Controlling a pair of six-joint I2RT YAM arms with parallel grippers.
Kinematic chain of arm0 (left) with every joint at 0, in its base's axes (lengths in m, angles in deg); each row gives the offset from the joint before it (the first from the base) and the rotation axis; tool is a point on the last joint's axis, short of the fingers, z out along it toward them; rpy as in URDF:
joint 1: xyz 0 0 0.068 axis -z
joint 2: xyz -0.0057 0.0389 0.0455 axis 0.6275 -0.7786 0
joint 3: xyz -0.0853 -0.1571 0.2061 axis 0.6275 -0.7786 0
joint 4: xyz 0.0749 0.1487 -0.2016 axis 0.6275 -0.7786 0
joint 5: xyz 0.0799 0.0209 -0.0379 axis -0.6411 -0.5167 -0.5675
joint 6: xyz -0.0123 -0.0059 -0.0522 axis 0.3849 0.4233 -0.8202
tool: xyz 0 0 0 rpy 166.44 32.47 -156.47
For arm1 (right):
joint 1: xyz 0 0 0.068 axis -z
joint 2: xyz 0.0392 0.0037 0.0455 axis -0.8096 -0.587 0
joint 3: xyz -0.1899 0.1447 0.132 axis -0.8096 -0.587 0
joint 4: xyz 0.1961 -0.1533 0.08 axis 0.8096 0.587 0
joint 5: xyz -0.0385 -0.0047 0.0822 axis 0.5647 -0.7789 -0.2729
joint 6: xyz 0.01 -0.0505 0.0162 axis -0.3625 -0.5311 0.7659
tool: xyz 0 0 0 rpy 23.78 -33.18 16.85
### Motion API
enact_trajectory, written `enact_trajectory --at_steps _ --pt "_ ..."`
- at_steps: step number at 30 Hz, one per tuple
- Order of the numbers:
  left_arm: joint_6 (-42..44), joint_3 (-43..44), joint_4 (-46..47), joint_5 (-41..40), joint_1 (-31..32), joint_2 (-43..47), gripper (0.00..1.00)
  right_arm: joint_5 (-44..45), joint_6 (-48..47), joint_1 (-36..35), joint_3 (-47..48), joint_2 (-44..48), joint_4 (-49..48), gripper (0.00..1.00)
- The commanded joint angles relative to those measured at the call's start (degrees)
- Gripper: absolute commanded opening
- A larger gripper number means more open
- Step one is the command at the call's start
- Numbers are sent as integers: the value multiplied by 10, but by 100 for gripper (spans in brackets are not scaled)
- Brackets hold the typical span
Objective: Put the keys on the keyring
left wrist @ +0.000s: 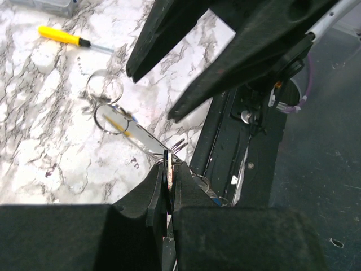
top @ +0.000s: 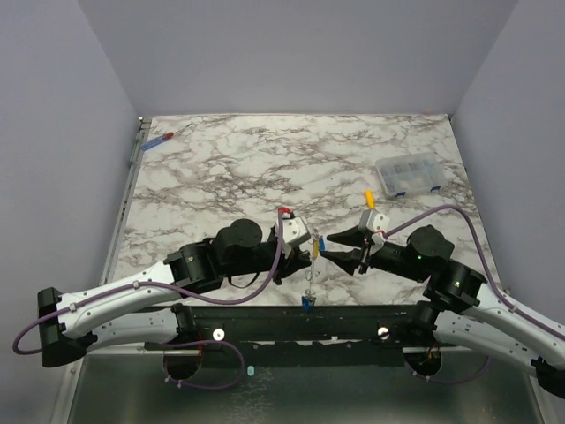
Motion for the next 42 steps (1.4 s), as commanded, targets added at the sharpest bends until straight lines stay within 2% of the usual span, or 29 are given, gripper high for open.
enact_trajectory --at_steps 1,9,12,16,22,26,31,36,42 --pt "-10 37 7 -76 2 -15 0 24 11 0 18 9 37 47" --pt "-33 79 -7 -171 2 -67 0 64 22 0 34 3 72 51" --pt "-49 104 -21 -207 1 -93 0 64 29 0 30 -6 77 58" --pt "-82 146 -56 -272 1 -132 0 87 45 0 20 -20 80 74" --pt "-131 195 -99 -312 -11 -179 0 190 76 0 16 -4 84 78" --pt "-187 241 -154 -297 -47 -224 0 248 82 0 20 16 102 79" --pt "-218 297 -229 -267 -75 -273 0 258 80 0 20 35 120 79" --pt "-270 289 -249 -245 -89 -260 0 259 83 0 19 45 129 79" --pt "-353 333 -362 -239 -90 -246 0 259 83 0 22 49 132 79"
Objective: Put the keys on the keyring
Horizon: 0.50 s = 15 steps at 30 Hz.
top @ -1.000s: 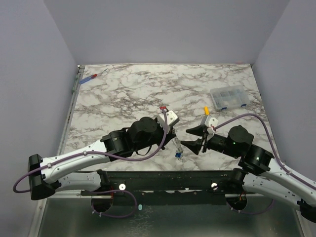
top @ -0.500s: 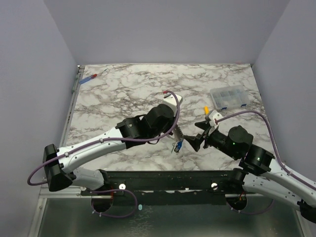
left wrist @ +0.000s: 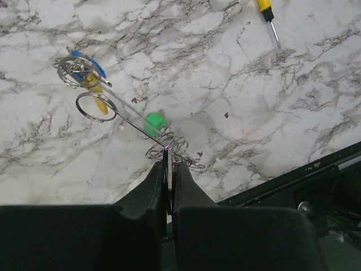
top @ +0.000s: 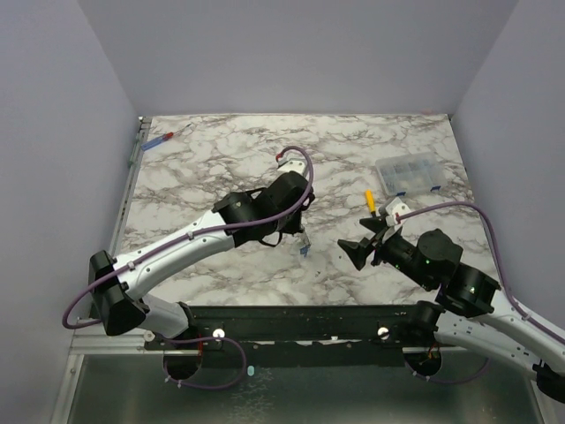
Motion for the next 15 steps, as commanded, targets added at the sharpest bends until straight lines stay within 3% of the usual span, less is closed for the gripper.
enact_trajectory --at_steps 1,8,15 --pt "-81 51 -107 11 -2 30 0 13 4 0 6 5 14 79" --pt "-95 34 -215 -34 -9 59 0 3 9 0 11 -2 17 78" --pt "-43 -33 -209 50 -33 27 0 2 14 0 10 1 23 78"
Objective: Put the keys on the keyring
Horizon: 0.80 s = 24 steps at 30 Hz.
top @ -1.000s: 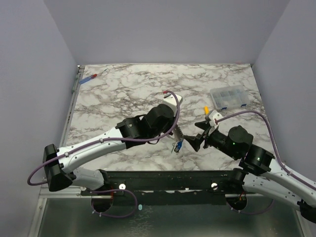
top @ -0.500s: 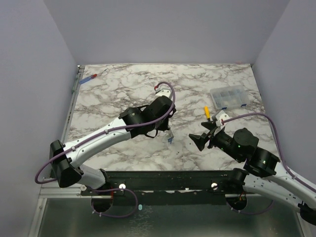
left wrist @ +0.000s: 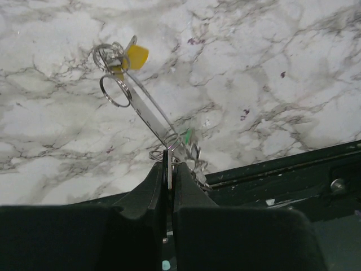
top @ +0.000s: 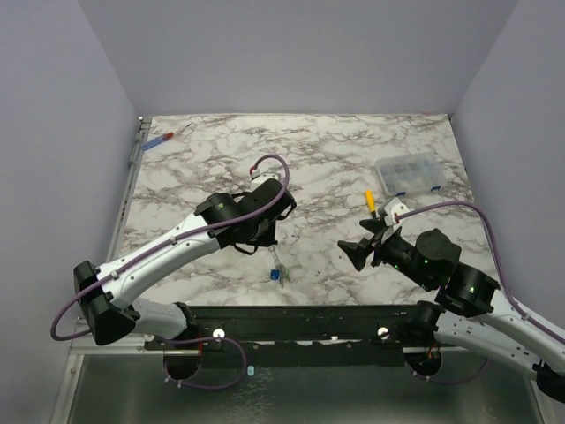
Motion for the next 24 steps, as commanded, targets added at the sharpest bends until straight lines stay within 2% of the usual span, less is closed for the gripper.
enact_trajectory --at_steps 1,15,24 --pt "42 -40 -13 54 -10 -39 0 1 9 0 11 3 15 78" --pt "146 12 71 156 -48 -224 0 40 13 0 27 6 44 78" --pt "182 88 65 200 -67 -341 0 49 -7 0 32 2 60 78"
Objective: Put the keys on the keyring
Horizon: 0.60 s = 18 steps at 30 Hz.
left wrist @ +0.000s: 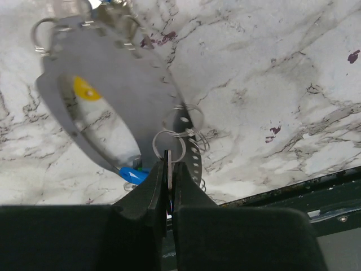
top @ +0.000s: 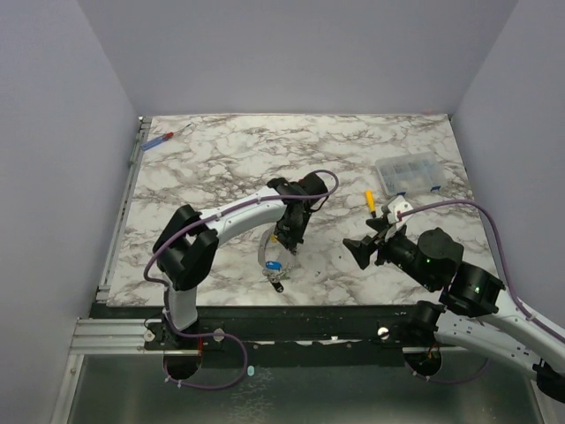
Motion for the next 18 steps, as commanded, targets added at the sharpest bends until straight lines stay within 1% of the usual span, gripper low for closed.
enact_trajectory --at_steps 1,7,9,11,13,17,18 --pt "29 52 -8 44 -7 -50 0 17 -14 0 9 2 19 78" --pt "28 84 -11 68 -9 -91 9 22 -15 0 6 6 18 78" --pt "23 91 -6 83 -10 -100 18 25 -16 0 6 9 19 78" --pt "18 100 1 92 -11 -107 31 26 -18 0 8 11 21 78" --pt "9 105 12 108 -13 -112 41 26 -20 0 12 12 23 78" --pt "-2 109 40 144 -17 -110 55 29 -20 0 20 15 34 78" --pt "-3 108 46 147 -18 -107 56 31 -20 0 21 17 36 78"
